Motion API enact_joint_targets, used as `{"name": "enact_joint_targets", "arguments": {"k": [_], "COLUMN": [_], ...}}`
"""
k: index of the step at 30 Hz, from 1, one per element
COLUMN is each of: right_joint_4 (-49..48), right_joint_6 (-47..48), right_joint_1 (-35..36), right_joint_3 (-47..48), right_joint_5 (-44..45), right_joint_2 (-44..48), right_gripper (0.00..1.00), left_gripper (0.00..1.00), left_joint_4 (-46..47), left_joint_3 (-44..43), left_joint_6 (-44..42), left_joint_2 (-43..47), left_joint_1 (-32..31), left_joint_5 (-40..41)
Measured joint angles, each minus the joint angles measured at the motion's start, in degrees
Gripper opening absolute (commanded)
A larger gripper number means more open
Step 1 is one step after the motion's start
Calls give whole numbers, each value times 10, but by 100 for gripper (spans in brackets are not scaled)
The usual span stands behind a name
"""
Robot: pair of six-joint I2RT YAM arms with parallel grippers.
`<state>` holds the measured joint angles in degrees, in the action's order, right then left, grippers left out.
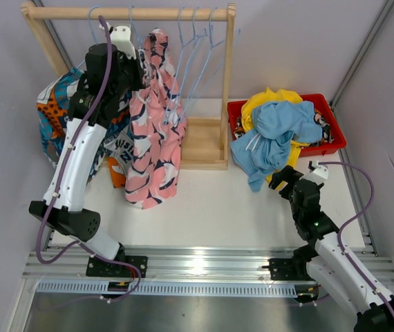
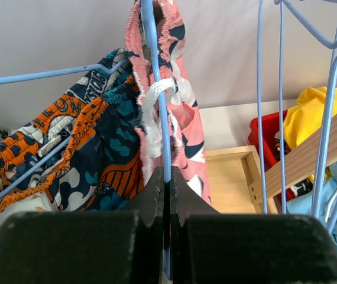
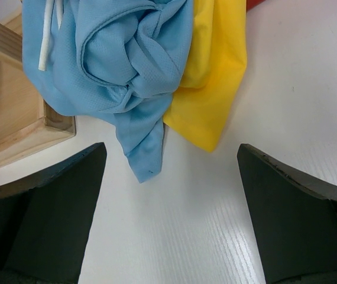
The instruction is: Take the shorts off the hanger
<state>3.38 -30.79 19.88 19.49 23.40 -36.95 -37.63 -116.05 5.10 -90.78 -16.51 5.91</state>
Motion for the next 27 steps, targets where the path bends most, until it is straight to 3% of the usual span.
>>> {"name": "enact_joint_targets", "arguments": {"k": [5,11,18,22,27], "right_joint_4": [0,0,15,24,-7], "right_joint_6": [0,1,7,21,52], "right_joint_1": [-1,-2,-1,0,2], "right_joint_3": [-9,-9,2,18,31], "right_joint_5": [0,-5,-8,-30,-154], "right_joint_2": [5,19,45,69,117], "right_gripper": [99,100,100,100,99], "left_gripper": [0,0,0,0,0], "left_joint_4": [-20,-67,-76,-73,-63], "left_joint_3": [-22,-111,-128,-55,150], "left_joint_6": [5,10,10,12,17], "left_joint_2": [0,7,83,155,294], "left_joint_1": [0,-3,-6,-9,-16], "left_joint_5": [-3,-26,-42,-59,-75]}}
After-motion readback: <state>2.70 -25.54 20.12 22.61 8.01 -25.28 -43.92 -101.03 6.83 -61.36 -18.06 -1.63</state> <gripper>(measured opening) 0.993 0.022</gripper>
